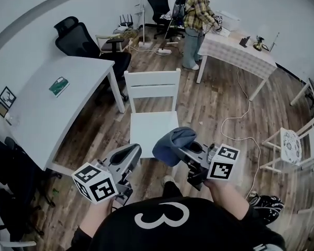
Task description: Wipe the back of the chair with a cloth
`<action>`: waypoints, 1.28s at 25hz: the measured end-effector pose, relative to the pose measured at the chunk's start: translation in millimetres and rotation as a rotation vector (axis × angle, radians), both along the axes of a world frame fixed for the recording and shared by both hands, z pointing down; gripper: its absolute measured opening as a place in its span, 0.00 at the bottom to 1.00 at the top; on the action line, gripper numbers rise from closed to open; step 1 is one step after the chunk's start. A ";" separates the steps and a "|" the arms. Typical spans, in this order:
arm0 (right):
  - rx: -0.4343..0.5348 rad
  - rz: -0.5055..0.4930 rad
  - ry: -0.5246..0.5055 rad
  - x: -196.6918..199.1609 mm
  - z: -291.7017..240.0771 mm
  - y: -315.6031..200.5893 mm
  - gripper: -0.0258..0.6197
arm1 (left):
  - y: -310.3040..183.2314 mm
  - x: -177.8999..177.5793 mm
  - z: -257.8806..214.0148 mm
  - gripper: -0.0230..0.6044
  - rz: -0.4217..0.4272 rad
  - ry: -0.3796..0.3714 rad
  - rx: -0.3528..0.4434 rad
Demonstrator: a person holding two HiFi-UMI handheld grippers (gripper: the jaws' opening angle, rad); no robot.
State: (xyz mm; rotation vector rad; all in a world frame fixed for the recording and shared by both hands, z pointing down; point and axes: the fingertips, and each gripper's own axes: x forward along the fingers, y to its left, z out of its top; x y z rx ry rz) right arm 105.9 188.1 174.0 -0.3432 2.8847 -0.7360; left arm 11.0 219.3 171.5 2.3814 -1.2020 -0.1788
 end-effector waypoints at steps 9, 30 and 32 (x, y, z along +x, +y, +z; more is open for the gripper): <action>0.027 0.059 0.003 4.6 -3.0 65.2 0.12 | 58.4 3.7 -9.0 0.06 0.027 -0.015 0.033; 0.019 0.076 0.020 36.7 -11.9 61.3 0.12 | 38.3 35.3 -18.0 0.06 0.048 -0.001 0.031; 0.016 0.076 0.024 36.0 -9.5 61.3 0.12 | 36.8 33.3 -15.5 0.06 0.044 0.005 0.027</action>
